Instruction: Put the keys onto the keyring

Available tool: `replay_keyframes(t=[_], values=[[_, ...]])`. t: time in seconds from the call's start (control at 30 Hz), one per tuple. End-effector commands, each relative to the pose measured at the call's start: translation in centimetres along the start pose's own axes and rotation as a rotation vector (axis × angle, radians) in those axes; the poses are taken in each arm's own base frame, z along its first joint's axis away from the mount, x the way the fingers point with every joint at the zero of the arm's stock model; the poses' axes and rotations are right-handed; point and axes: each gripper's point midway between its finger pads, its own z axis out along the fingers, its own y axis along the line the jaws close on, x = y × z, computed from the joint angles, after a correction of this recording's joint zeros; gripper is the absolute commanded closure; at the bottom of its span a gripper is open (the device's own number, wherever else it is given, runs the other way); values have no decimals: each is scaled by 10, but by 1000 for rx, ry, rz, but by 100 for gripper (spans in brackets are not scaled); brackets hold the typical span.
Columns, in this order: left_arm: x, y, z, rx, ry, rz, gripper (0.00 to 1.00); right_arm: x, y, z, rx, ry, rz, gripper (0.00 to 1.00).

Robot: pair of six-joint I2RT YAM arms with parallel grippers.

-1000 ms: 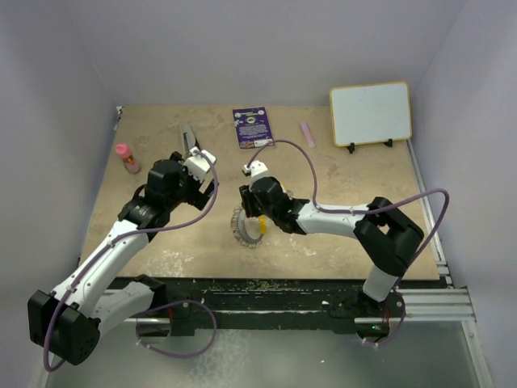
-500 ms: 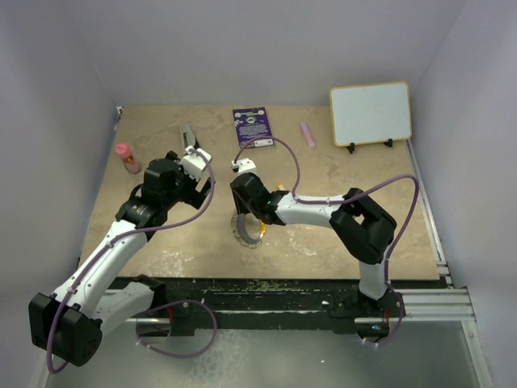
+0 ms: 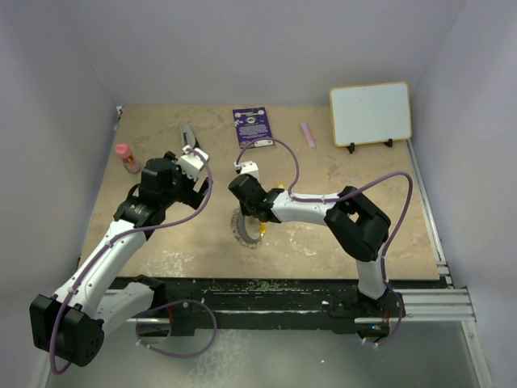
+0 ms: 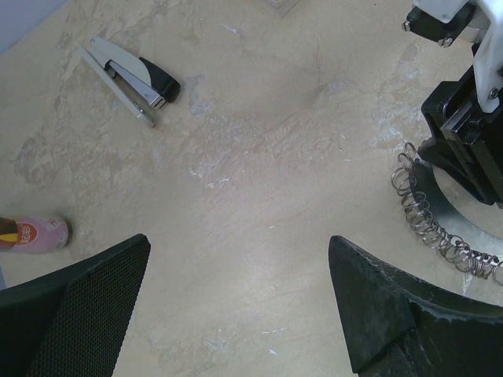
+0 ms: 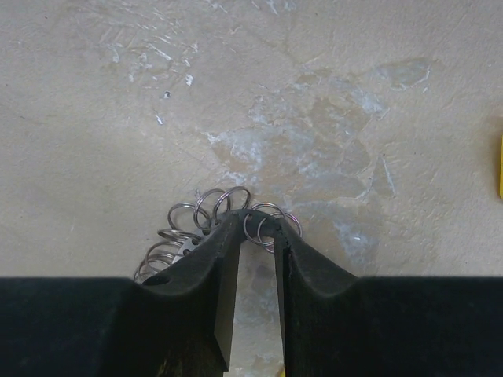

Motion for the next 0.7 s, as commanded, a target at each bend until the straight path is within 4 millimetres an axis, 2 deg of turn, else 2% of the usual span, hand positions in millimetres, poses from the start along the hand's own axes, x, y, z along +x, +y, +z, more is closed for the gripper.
replay_keyframes(t=[0.0, 0.1, 0.33, 0.5, 0.67], values=[[-9, 2, -4, 5, -43, 1, 2, -12, -5, -6, 39, -27, 32, 72], [-9, 2, -5, 8, -43, 1, 2, -16, -7, -7, 51, -49, 33, 73], [-9, 2, -5, 12, -44, -1, 2, -40, 9, -12, -3, -90, 65, 68], [-9, 1, -5, 16, -43, 0, 2, -41, 20, -5, -16, -64, 59, 61], [-8, 0, -5, 23, -44, -2, 2, -40, 26, 1, -21, -60, 67, 59]])
